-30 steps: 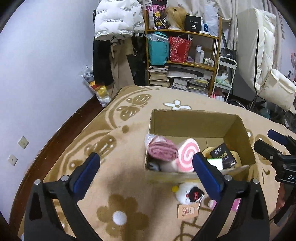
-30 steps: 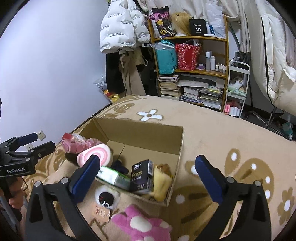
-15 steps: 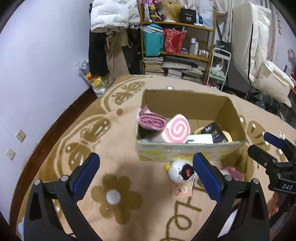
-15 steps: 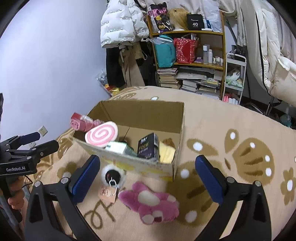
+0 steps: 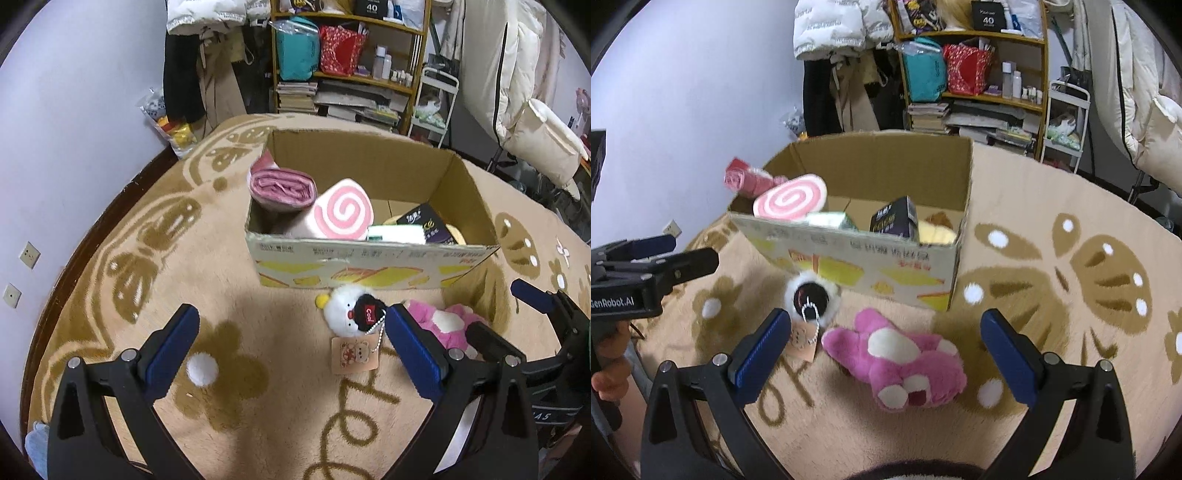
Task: Organize soft objects
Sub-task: 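Move both grippers back toward the penguin plush and pink bear, then grasp the white penguin plush with the left gripper while the right grasps the pink bear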
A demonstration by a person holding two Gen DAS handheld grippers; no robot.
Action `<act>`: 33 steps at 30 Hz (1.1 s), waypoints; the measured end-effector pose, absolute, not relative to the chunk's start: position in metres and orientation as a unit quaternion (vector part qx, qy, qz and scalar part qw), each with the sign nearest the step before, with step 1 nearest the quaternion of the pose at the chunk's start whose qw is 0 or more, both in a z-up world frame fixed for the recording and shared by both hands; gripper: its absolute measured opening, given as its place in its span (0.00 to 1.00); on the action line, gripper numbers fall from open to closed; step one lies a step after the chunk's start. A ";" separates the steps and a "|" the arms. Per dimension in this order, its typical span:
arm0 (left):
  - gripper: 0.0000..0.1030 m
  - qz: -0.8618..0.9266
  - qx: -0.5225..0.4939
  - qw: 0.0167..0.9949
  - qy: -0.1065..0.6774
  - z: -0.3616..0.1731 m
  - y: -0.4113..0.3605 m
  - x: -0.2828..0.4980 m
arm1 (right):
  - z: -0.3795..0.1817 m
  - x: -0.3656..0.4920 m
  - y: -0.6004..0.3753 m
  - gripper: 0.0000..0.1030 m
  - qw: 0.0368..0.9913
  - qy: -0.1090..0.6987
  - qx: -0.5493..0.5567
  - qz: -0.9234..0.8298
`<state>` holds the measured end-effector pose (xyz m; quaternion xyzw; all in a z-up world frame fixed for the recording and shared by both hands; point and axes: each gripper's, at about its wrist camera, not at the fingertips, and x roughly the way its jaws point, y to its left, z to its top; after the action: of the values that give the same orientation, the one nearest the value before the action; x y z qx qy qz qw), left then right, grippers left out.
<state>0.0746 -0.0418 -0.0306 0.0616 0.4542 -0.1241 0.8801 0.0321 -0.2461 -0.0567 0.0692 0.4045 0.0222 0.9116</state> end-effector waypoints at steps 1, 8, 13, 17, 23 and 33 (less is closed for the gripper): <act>0.97 -0.125 0.062 0.878 0.458 -0.032 -0.042 0.075 | -0.060 0.033 -0.246 1.00 0.910 0.409 0.069 0.023; 0.97 -0.134 0.077 0.863 0.480 -0.047 -0.053 0.079 | -0.080 0.038 -0.243 1.00 0.898 0.435 0.068 0.026; 0.97 -0.138 0.079 0.856 0.492 -0.058 -0.057 0.085 | -0.097 0.045 -0.244 1.00 0.884 0.461 0.068 0.028; 0.97 -0.146 0.075 0.852 0.497 -0.064 -0.061 0.091 | -0.109 0.051 -0.242 1.00 0.874 0.481 0.066 0.026; 0.97 -0.162 0.076 0.844 0.505 -0.074 -0.069 0.102 | -0.122 0.059 -0.240 1.00 0.865 0.497 0.060 0.026; 0.97 -0.187 0.087 0.826 0.525 -0.095 -0.087 0.113 | -0.147 0.070 -0.245 1.00 0.847 0.528 0.058 0.019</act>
<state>0.1129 -0.0873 -0.0951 0.0874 0.5252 -0.1865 0.8257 0.0702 -0.2454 -0.1475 0.0578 0.5282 0.0186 0.8470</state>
